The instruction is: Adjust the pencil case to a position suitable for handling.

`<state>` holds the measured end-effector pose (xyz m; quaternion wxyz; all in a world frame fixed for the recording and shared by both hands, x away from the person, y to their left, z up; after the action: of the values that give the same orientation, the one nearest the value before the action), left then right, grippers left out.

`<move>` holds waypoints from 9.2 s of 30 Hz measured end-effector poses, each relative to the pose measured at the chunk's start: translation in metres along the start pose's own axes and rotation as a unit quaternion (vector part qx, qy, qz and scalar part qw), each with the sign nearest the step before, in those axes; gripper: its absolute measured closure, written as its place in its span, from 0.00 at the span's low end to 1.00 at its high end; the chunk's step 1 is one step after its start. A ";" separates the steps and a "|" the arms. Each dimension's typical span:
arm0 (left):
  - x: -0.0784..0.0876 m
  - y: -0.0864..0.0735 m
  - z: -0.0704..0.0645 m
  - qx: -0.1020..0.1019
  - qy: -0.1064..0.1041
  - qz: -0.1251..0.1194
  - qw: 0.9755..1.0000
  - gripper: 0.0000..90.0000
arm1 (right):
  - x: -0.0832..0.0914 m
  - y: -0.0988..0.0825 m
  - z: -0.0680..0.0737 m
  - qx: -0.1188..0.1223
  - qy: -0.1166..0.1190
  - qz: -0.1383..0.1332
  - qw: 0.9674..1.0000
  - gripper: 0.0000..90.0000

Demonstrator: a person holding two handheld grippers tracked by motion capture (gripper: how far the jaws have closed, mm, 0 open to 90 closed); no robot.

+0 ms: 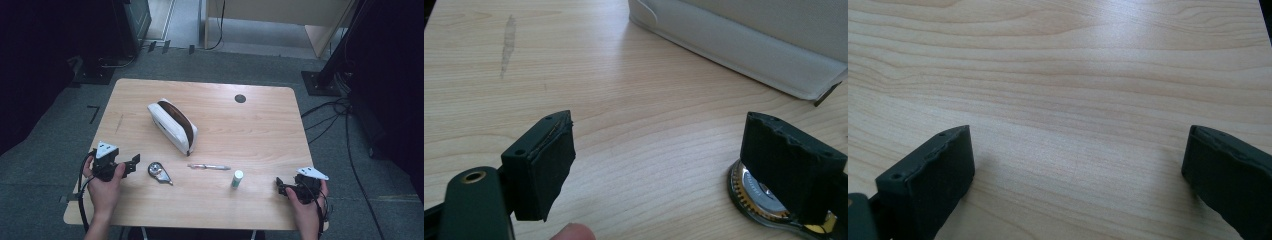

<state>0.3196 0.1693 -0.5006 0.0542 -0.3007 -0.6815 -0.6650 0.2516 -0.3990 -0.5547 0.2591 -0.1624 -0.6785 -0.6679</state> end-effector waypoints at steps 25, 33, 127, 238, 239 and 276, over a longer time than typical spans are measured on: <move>-0.015 0.024 -0.046 -0.031 -0.035 -0.018 0.999 0.16 | 0.000 0.000 0.001 0.002 0.003 0.000 1.000 0.00; -0.020 0.031 -0.066 -0.036 -0.041 -0.020 0.998 0.18 | 0.000 0.000 0.001 0.003 0.005 0.001 1.000 0.00; -0.079 0.058 -0.074 -0.002 0.054 -0.038 0.998 0.78 | 0.000 0.000 0.001 0.005 0.006 0.000 1.000 0.00; -0.004 -0.005 -0.016 0.007 0.000 -0.005 1.000 0.00 | 0.002 0.002 0.008 0.008 0.002 -0.008 1.000 0.10; -0.002 -0.007 -0.013 0.008 0.002 -0.005 1.000 0.00 | 0.002 0.003 0.009 0.011 0.001 -0.011 1.000 0.12; 0.006 -0.055 0.014 -0.051 0.064 0.066 0.994 0.00 | 0.027 0.044 0.099 0.077 0.172 -0.085 0.979 0.30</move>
<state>0.2923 0.1880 -0.5473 0.1263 -0.3038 -0.6205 -0.7118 0.2413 -0.3018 -0.5007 0.3257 0.0332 -0.6844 -0.6515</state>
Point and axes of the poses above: each handheld gripper's, and its own axes: x roughly backward along the jaws, y roughly out of its top, z roughly to its left, the point moved 4 cm from there along -x, roughly forward along the jaws, and after that the axes turned 10 degrees about -z, right-handed, at the moved point
